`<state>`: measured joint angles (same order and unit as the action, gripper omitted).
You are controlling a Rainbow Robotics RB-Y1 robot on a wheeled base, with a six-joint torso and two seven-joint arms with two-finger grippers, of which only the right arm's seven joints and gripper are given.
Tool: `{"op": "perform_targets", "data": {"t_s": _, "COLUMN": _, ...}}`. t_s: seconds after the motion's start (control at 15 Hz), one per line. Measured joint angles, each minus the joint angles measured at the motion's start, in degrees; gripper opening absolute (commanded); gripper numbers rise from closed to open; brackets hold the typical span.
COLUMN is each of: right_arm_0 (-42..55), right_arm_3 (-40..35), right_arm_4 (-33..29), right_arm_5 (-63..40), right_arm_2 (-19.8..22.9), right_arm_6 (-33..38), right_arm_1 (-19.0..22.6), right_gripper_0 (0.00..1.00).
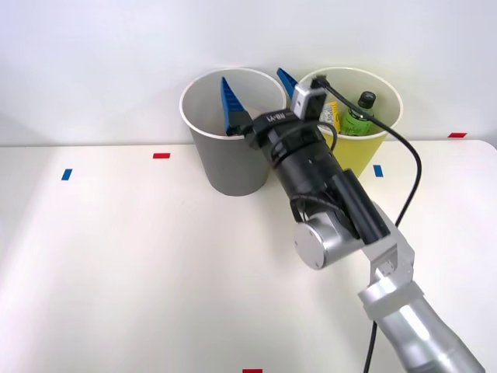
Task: Put cans in the gray bin, plastic bottles in the light green bin
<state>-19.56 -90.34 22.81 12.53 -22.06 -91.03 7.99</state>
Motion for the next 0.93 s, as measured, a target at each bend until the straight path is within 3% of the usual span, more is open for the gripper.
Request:
{"op": "perform_targets", "data": {"t_s": 0.13, "right_arm_0": 4.7, "right_arm_3": -1.4, "right_arm_4": 0.0, "right_arm_5": 5.3, "right_arm_2": -1.6, "right_arm_6": 0.2, "right_arm_1": 2.1, "right_gripper_0": 1.0}}
{"op": "perform_targets", "data": {"t_s": 0.6, "right_arm_0": 23.4, "right_arm_3": -16.2, "right_arm_4": -1.7, "right_arm_5": 9.7, "right_arm_2": -1.9, "right_arm_6": -0.2, "right_arm_1": 11.4, "right_gripper_0": 1.0}}
{"op": "perform_targets", "data": {"t_s": 0.93, "right_arm_0": 37.0, "right_arm_3": -19.4, "right_arm_4": -2.0, "right_arm_5": 19.2, "right_arm_2": -1.4, "right_arm_6": -0.5, "right_arm_1": 19.9, "right_gripper_0": 1.0}}
